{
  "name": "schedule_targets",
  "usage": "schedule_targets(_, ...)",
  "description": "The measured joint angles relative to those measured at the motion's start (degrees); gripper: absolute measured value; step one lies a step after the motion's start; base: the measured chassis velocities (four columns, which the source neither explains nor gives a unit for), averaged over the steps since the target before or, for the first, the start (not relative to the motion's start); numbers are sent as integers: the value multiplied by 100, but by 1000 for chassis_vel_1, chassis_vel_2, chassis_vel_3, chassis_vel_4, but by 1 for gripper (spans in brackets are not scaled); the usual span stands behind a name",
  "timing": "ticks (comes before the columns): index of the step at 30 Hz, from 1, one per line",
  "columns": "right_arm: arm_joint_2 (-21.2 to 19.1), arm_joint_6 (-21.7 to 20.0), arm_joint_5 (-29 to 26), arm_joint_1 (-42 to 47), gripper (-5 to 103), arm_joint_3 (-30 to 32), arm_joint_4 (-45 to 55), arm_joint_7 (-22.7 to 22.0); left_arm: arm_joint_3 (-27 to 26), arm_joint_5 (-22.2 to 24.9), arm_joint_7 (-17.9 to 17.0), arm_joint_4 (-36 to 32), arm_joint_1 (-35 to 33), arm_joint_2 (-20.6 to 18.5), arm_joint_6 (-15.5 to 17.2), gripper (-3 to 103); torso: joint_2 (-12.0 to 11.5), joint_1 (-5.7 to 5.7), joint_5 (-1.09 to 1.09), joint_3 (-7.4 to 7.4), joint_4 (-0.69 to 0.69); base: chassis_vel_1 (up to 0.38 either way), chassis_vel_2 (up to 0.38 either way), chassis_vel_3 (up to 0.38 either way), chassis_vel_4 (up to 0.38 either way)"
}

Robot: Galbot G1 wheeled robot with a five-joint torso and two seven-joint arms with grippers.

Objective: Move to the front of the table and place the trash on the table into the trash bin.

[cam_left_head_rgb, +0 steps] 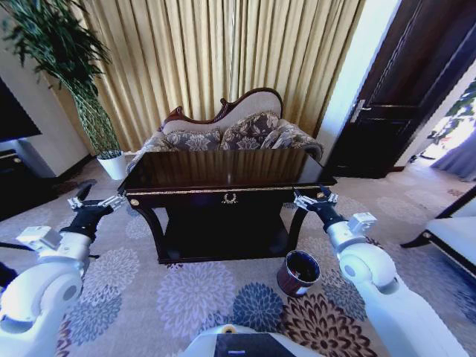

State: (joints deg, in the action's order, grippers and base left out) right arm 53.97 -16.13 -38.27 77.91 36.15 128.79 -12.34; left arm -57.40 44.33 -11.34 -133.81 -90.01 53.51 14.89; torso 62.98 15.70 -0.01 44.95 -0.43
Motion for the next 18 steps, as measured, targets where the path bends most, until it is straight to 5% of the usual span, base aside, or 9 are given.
schedule_targets(18, -12, 3, 5, 60, 100, 63, 68, 1, 12, -9, 13, 20, 11, -61, -52, 100, 0, 0, 0, 0, 0, 68, -72, -67, 67)
